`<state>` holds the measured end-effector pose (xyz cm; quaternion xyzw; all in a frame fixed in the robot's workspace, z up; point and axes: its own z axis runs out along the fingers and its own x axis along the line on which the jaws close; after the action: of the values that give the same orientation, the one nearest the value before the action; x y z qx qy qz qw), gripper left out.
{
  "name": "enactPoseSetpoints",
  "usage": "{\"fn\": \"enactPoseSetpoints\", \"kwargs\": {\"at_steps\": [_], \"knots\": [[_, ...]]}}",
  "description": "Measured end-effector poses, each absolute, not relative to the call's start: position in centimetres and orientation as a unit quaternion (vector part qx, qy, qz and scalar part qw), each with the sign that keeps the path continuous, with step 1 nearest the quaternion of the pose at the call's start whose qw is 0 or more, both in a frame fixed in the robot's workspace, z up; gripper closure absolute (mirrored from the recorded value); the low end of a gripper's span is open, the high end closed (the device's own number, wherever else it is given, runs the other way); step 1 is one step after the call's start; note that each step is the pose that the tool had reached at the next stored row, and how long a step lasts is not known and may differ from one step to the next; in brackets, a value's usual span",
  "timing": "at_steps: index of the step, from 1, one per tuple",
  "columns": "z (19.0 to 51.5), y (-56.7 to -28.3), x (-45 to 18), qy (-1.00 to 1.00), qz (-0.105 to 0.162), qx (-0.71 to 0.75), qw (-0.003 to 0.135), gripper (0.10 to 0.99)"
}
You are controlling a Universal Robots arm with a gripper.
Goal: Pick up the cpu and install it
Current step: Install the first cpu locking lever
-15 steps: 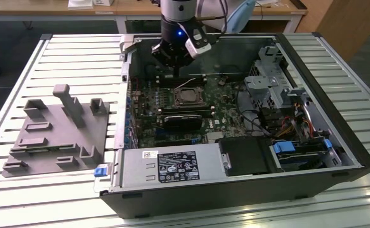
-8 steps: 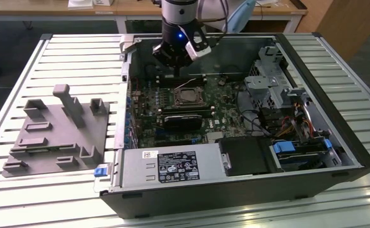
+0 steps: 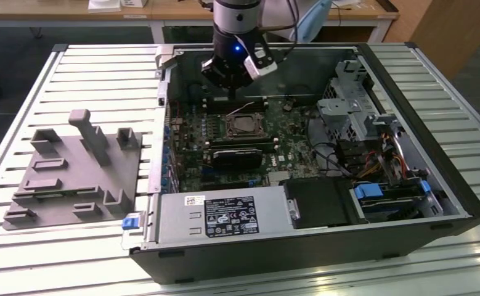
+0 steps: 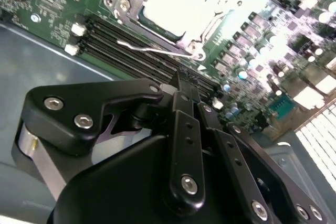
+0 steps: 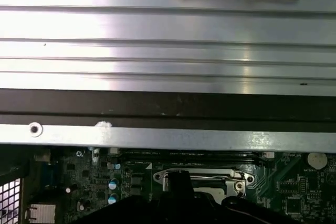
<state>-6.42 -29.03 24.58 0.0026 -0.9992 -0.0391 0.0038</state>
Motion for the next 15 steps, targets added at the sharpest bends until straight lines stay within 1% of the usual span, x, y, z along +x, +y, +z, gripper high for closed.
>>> {"fn": "enactPoseSetpoints", "kwargs": {"at_steps": [6, 15], "knots": [[23.4, -29.0, -5.4, -0.999, -0.039, 0.005, 0.004, 0.98], [23.0, -28.9, -4.9, -0.999, -0.039, 0.005, 0.004, 0.98]]}}
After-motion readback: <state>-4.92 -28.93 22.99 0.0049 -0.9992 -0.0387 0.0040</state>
